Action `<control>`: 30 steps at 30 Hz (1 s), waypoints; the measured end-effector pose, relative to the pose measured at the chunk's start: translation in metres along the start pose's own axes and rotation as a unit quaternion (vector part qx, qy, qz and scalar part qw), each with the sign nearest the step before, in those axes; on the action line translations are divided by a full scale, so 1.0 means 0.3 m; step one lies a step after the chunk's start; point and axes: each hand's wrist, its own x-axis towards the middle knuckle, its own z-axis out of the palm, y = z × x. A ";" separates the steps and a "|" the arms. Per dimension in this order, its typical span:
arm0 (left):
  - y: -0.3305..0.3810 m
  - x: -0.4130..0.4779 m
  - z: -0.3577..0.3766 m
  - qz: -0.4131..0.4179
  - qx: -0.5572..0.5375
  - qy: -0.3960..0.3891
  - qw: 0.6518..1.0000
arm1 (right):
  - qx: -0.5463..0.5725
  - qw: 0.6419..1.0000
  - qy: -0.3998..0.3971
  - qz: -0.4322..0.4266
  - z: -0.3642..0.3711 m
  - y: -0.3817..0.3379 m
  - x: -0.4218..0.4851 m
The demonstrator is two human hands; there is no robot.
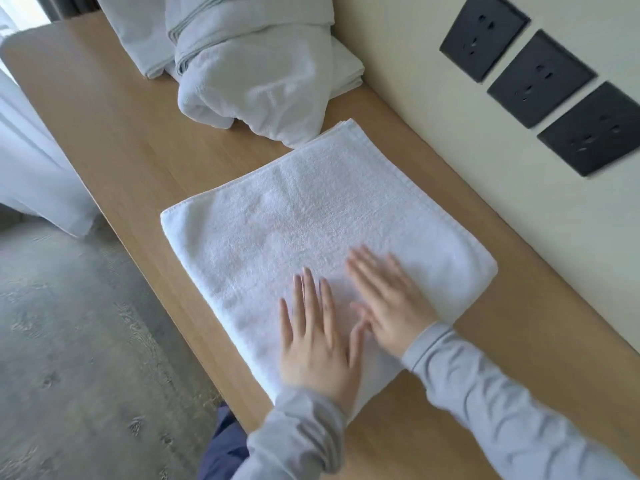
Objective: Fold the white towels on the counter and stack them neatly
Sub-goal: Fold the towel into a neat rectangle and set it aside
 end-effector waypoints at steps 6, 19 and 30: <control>-0.016 -0.047 0.059 -0.025 0.007 -0.027 0.999 | 0.005 0.993 -0.059 0.104 0.024 0.223 -0.104; -0.189 0.103 -0.162 -0.377 -0.409 0.247 0.793 | 0.387 0.807 0.048 0.444 -0.041 0.486 0.179; -0.336 0.158 -0.135 -0.475 -0.517 0.083 0.707 | 0.315 0.824 -0.152 0.446 -0.059 0.513 0.392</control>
